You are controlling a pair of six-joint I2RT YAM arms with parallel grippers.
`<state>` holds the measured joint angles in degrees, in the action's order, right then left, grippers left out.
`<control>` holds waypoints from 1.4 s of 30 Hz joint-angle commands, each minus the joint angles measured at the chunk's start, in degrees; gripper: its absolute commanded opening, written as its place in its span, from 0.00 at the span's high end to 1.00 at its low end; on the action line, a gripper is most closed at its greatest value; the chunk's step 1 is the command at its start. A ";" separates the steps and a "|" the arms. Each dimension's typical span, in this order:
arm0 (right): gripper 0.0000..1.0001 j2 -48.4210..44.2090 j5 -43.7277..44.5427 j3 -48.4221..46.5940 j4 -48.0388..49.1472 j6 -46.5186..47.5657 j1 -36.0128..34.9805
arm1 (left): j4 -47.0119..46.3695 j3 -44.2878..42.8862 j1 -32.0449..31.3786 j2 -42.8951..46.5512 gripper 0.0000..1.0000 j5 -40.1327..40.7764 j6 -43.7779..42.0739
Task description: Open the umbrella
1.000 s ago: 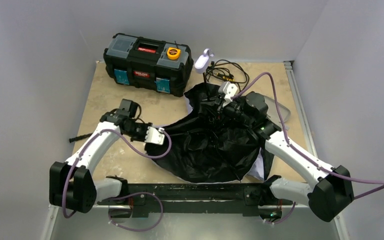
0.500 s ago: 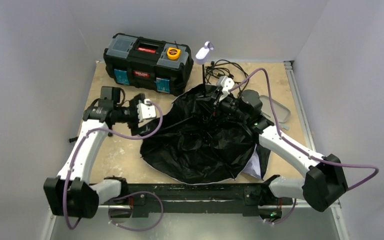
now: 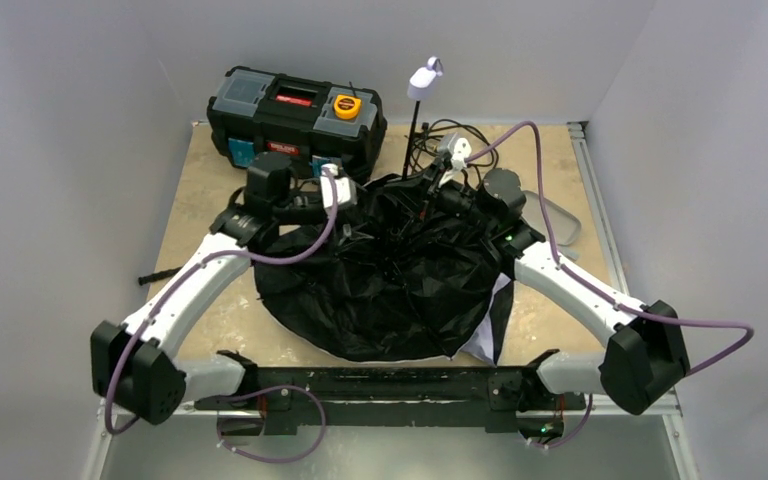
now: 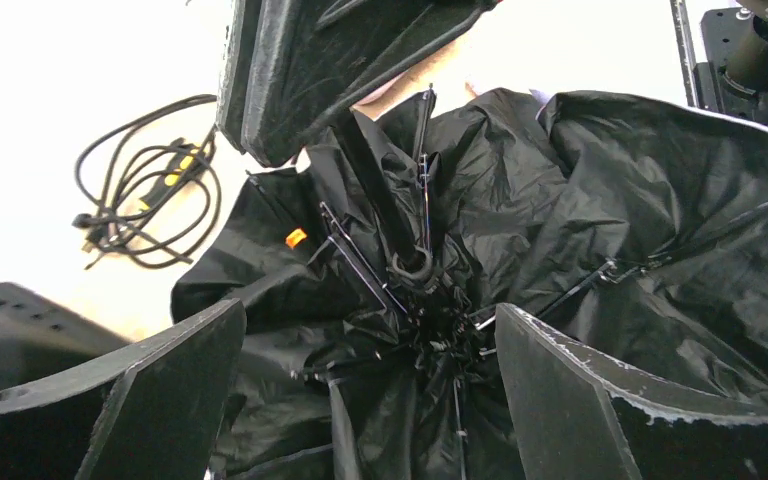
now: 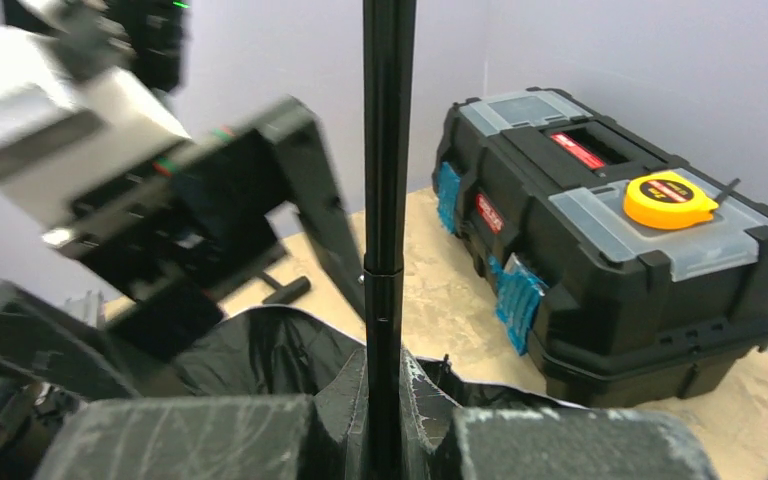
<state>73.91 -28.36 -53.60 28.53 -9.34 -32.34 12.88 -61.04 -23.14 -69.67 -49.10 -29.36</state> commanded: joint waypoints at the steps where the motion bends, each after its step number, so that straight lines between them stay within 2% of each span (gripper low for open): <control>1: 1.00 -3.04 -5.68 -3.20 3.87 -0.57 -0.36 | -11.90 -1.25 -2.67 -4.50 0.13 -5.26 7.17; 5: 1.00 -4.32 -5.92 -3.24 2.68 0.71 -0.42 | -7.96 -5.63 -4.52 -8.97 0.41 -8.71 8.07; 7: 1.00 -4.60 -5.83 -3.45 2.64 0.75 -0.40 | -10.68 -4.77 -5.37 -10.12 0.49 -8.94 9.33; 14: 1.00 -4.91 -3.55 -5.05 2.88 -0.59 -0.44 | -9.33 -3.57 -7.28 -13.36 0.57 -8.17 6.73; 18: 1.00 -5.45 -3.46 -6.80 2.85 -2.07 -0.45 | -7.32 -3.20 -7.23 -14.93 0.73 -6.33 5.08; 22: 1.00 -6.19 -2.39 -8.87 2.63 -3.31 -0.46 | -4.76 -1.75 -7.25 -15.58 0.79 -5.69 2.69; 26: 1.00 -6.97 -0.10 -11.40 2.19 -3.56 -0.47 | -1.80 0.41 -7.02 -15.13 0.80 -4.57 -0.33; 29: 1.00 -7.35 0.91 -13.50 2.22 -4.19 -0.45 | -0.05 1.53 -6.72 -14.76 0.76 -3.79 -1.73; 42: 1.00 -8.12 2.03 -17.89 4.25 -6.17 -0.47 | 4.53 0.90 -4.22 -16.73 0.70 -0.53 -0.97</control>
<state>71.46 -28.08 -63.44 16.78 -11.79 -33.04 6.98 -62.15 -28.84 -83.42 -55.09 -28.77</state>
